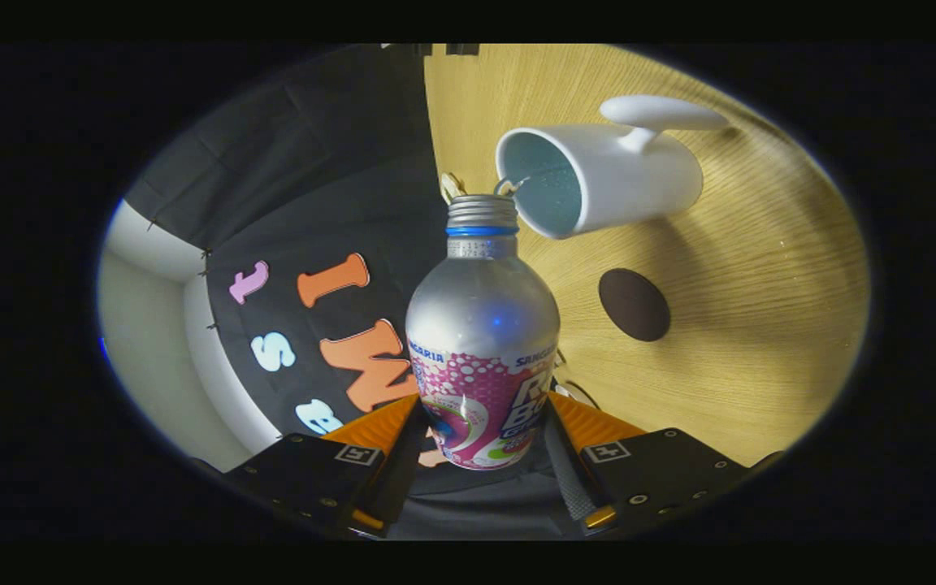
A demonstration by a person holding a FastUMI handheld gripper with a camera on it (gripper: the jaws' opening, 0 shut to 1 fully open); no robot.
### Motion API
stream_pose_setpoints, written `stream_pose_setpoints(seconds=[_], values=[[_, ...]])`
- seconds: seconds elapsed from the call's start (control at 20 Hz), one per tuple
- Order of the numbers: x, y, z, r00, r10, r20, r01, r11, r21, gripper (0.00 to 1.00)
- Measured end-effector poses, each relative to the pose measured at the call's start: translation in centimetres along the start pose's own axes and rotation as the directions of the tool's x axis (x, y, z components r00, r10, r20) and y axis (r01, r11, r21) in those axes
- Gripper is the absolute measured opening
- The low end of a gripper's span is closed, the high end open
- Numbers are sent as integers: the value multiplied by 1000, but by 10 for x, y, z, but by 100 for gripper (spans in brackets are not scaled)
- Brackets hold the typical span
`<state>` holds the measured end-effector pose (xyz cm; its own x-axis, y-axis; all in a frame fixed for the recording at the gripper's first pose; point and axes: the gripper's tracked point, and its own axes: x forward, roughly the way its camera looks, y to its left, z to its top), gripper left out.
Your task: Take the bottle from table, then pour the juice into the cup, finally place the bottle on the coaster
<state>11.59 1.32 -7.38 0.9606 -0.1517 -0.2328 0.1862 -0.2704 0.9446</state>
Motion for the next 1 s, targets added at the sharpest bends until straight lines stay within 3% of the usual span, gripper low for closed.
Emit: stream_pose_setpoints(seconds=[1.0], values=[[5,4,6,999,-27,22,24,990,137,76]])
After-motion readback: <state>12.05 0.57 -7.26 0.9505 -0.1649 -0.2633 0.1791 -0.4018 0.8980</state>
